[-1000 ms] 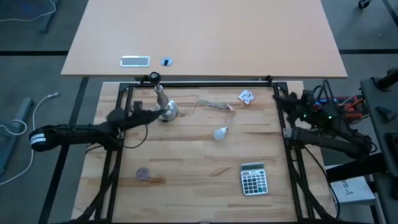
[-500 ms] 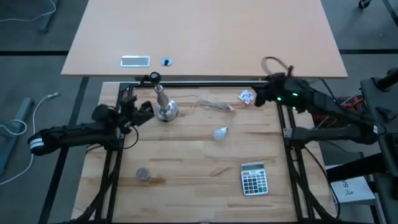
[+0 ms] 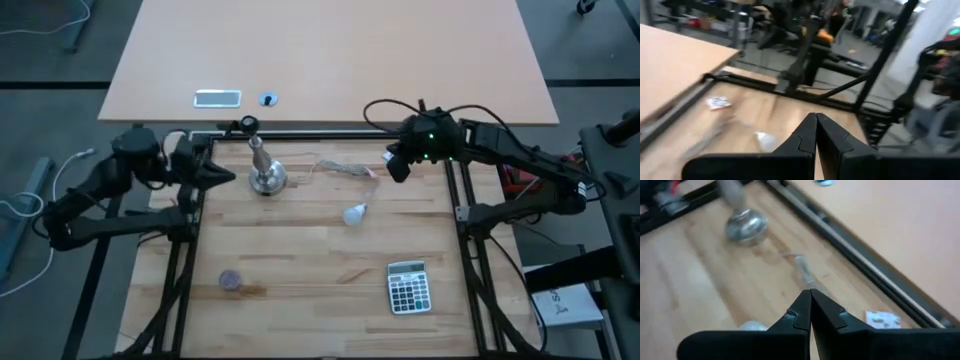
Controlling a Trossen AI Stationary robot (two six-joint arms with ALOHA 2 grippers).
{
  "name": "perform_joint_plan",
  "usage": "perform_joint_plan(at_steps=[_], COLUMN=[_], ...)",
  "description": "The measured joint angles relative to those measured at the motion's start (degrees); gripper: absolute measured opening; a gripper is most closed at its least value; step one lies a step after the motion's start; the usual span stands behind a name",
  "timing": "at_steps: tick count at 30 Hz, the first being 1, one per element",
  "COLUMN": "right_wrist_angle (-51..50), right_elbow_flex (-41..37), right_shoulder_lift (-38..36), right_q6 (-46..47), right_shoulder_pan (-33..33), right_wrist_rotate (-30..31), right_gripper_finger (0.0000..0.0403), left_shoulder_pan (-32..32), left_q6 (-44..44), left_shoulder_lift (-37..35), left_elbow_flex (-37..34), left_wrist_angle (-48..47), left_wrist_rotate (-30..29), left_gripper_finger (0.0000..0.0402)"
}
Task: Screw lightbulb
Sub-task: Insert the lightbulb into the lamp
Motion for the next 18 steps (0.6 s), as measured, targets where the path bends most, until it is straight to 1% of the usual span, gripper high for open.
perform_joint_plan(at_steps=[3, 7, 9, 14, 16, 18], right_wrist_angle=[0.1, -0.4, -0.3, 0.9, 0.8, 0.4], right_elbow_flex=[0.0, -0.3, -0.3, -0.4, -0.3, -0.3], right_shoulder_lift=[0.1, 0.4, 0.8, 2.9, 4.3, 6.4], right_q6=[-2.2, -6.2, -9.4, -22.2, -21.0, -15.7], right_shoulder_pan=[0.0, 0.0, 0.0, -0.2, -0.2, -0.2], right_wrist_rotate=[-0.9, -0.8, -0.7, -0.2, -0.3, -3.1], right_gripper_finger=[0.0002, 0.0002, 0.0002, 0.0003, 0.0005, 0.0014], left_shoulder_pan=[0.0, 0.0, 0.0, 0.0, 0.0, 0.0], left_q6=[2.8, 3.3, -0.8, -14.5, -21.6, -22.9], left_shoulder_lift=[1.1, 2.9, 4.0, 6.9, 8.0, 9.4], left_elbow_flex=[4.0, 6.2, 6.7, 8.4, 9.4, 9.9], left_wrist_angle=[-2.0, -1.7, -0.3, 4.8, 5.2, 5.9], left_wrist_rotate=[-3.6, -8.8, -10.6, -11.2, -10.7, -11.2], left_gripper_finger=[0.0000, 0.0000, 0.0000, 0.0000, 0.0000, 0.0000])
